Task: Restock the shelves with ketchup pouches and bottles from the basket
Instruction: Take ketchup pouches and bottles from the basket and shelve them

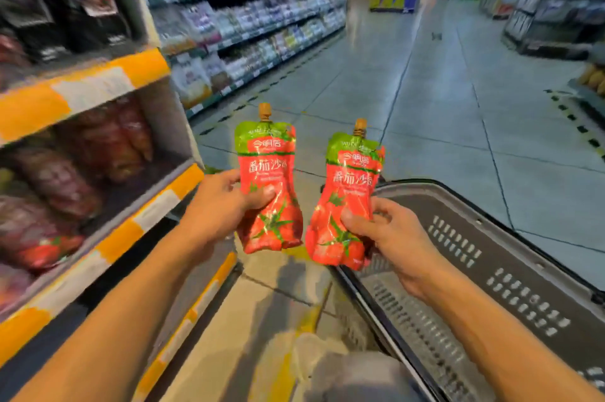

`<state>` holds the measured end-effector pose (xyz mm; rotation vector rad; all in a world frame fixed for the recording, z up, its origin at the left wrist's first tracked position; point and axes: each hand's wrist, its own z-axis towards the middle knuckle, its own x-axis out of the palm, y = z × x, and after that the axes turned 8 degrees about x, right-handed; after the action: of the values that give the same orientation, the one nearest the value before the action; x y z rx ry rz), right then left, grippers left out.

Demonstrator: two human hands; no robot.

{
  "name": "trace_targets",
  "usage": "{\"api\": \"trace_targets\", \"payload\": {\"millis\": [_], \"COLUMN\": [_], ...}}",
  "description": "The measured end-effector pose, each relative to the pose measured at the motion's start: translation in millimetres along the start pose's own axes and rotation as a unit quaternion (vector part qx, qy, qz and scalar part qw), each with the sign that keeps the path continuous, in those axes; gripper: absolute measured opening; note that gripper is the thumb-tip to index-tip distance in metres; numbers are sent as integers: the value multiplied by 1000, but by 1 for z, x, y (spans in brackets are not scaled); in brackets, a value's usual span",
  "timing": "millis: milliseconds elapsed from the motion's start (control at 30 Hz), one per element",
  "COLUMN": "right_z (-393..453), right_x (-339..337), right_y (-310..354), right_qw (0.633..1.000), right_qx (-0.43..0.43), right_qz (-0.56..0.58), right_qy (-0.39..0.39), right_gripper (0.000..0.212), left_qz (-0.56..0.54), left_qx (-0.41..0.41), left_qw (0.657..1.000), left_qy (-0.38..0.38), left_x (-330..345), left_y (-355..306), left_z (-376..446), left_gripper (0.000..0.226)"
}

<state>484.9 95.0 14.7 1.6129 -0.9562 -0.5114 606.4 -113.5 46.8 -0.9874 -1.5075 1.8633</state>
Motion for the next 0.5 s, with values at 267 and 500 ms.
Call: {"api": "trace_targets", "payload": {"millis": [267,500], "right_z": [41,100], "right_x": [140,243], "right_y": [-18,-44], "right_qw": [989,976], "right_qx": [-15,-10], "right_qz": [-91,-152], "right_qy": [111,154], "right_gripper": [26,21], "left_qz": [-47,-31], "left_qx": [-1,-67], "left_qw": [939,922], "left_qy": [-339,-379], "left_x": [-115,-166], "left_y": [53,73], "left_z": [-64,-72], "left_gripper": [7,13]}}
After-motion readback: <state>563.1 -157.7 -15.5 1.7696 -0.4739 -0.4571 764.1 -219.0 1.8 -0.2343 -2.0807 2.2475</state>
